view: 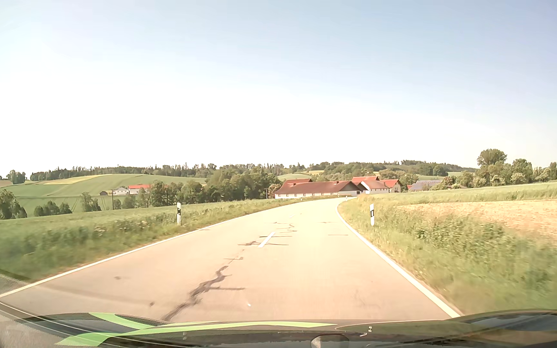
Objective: Follow the waypoints while adhering to traffic rules and regulations
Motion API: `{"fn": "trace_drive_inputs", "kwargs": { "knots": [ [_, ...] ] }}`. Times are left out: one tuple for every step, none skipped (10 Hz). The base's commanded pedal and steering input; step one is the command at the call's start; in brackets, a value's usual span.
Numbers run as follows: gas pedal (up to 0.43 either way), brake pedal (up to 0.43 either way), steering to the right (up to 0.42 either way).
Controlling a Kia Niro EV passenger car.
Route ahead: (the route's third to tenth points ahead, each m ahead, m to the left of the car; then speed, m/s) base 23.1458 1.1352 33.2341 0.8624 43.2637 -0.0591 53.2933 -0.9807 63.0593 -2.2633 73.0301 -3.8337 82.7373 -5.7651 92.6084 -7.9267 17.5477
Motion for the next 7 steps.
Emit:
{"fn": "trace_drive_inputs", "kwargs": {
  "knots": [
    [0.209, 0.0, 0.009],
    [0.209, 0.0, 0.009],
    [0.209, 0.0, 0.009],
    [0.209, 0.0, 0.009],
    [0.209, 0.0, 0.009],
    [0.209, 0.0, 0.009],
    [0.209, 0.0, 0.009]
  ]
}}
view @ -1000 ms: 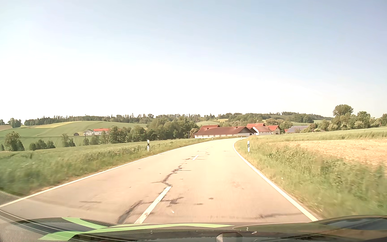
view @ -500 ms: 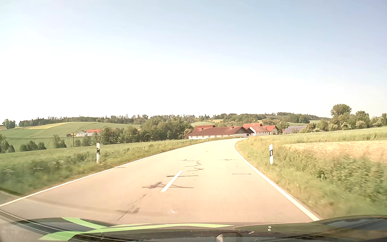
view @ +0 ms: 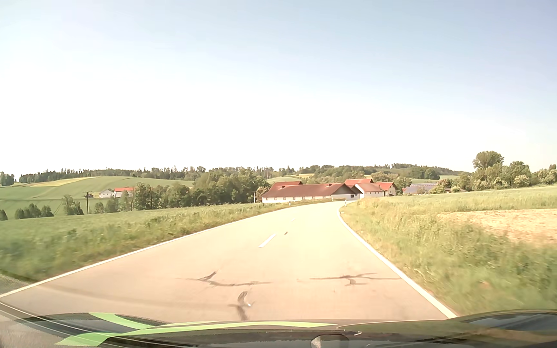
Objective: Follow the waypoints while adhering to traffic rules and regulations
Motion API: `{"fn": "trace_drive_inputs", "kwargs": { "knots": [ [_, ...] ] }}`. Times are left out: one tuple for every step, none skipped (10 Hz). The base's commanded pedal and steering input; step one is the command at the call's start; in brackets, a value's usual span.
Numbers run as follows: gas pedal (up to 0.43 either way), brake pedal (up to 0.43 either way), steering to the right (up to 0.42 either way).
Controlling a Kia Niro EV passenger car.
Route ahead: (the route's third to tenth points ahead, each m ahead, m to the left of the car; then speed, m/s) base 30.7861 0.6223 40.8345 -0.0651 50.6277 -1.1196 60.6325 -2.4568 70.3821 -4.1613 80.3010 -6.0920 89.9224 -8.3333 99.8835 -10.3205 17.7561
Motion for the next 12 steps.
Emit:
{"fn": "trace_drive_inputs", "kwargs": {
  "knots": [
    [0.197, 0.0, 0.009],
    [0.197, 0.0, 0.009],
    [0.189, 0.0, 0.009],
    [0.169, 0.0, 0.009],
    [0.15, 0.0, 0.008],
    [0.11, 0.0, 0.009],
    [0.067, 0.0, 0.009],
    [0.02, 0.0, 0.009],
    [0.02, 0.0, 0.011],
    [0.02, 0.0, 0.011],
    [0.02, 0.0, 0.013],
    [0.0, 0.0, 0.013]
  ]
}}
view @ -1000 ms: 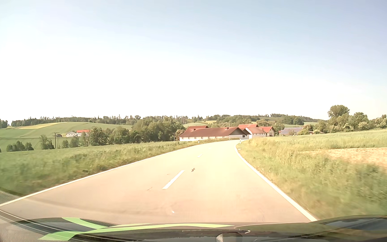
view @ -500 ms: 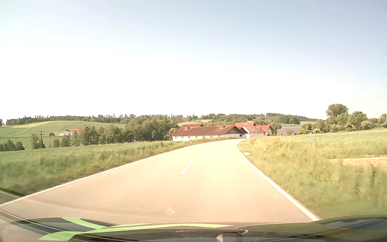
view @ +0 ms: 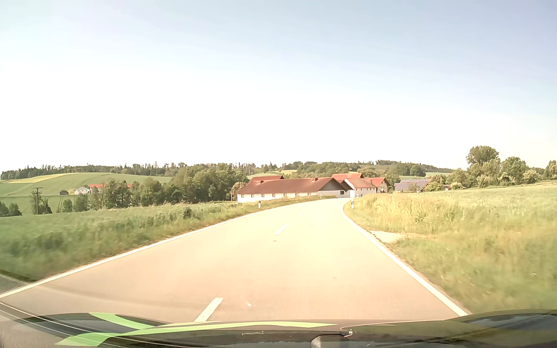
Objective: Follow the waypoints while adhering to traffic rules and regulations
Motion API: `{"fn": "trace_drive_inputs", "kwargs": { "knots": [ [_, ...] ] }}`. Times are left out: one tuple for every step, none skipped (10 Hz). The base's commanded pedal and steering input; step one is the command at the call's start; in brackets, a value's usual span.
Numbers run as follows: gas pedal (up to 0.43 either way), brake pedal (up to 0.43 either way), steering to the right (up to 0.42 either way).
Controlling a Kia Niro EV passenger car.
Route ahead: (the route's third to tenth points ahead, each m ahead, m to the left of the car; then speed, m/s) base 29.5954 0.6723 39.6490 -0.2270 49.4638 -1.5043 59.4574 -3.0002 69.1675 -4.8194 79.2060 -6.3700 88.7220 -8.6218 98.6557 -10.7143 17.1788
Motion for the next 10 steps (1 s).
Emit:
{"fn": "trace_drive_inputs", "kwargs": {
  "knots": [
    [0.0, 0.0, 0.014],
    [0.0, 0.0, 0.014],
    [0.0, 0.0, 0.014],
    [0.0, 0.0, 0.014],
    [0.0, 0.0, 0.014],
    [0.0, 0.0, 0.014],
    [0.0, 0.0, 0.015],
    [0.0, 0.0, 0.016],
    [0.0, 0.0, 0.016],
    [0.0, 0.0, 0.016]
  ]
}}
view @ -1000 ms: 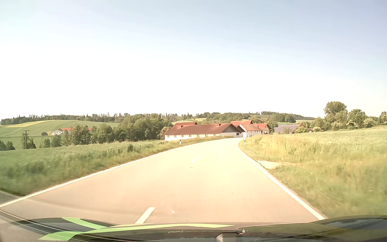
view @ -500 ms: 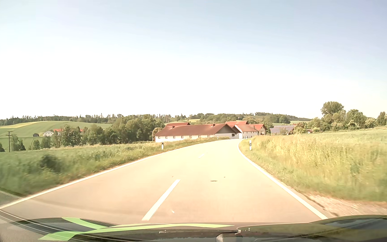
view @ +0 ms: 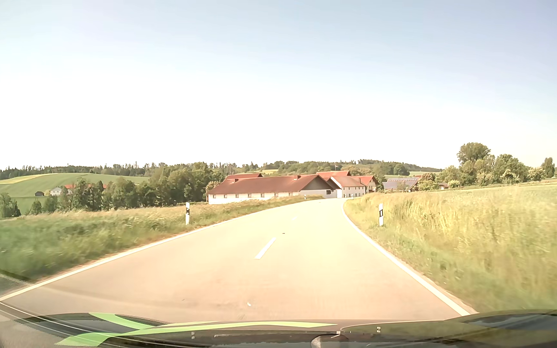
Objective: Follow the waypoints while adhering to traffic rules and regulations
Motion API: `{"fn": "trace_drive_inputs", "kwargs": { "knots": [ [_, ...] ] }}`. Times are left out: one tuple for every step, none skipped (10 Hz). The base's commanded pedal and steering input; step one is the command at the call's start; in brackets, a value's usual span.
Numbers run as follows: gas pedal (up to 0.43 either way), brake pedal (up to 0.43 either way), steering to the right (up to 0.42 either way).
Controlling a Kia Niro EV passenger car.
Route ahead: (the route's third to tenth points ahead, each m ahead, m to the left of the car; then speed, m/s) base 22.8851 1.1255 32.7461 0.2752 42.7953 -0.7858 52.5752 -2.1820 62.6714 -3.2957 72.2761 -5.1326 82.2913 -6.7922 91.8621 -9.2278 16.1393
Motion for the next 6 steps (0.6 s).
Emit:
{"fn": "trace_drive_inputs", "kwargs": {
  "knots": [
    [0.0, 0.0, 0.016],
    [0.0, 0.0, 0.016],
    [0.0, 0.0, 0.016],
    [0.0, 0.0, 0.016],
    [0.0, 0.0, 0.015],
    [0.0, 0.0, 0.015]
  ]
}}
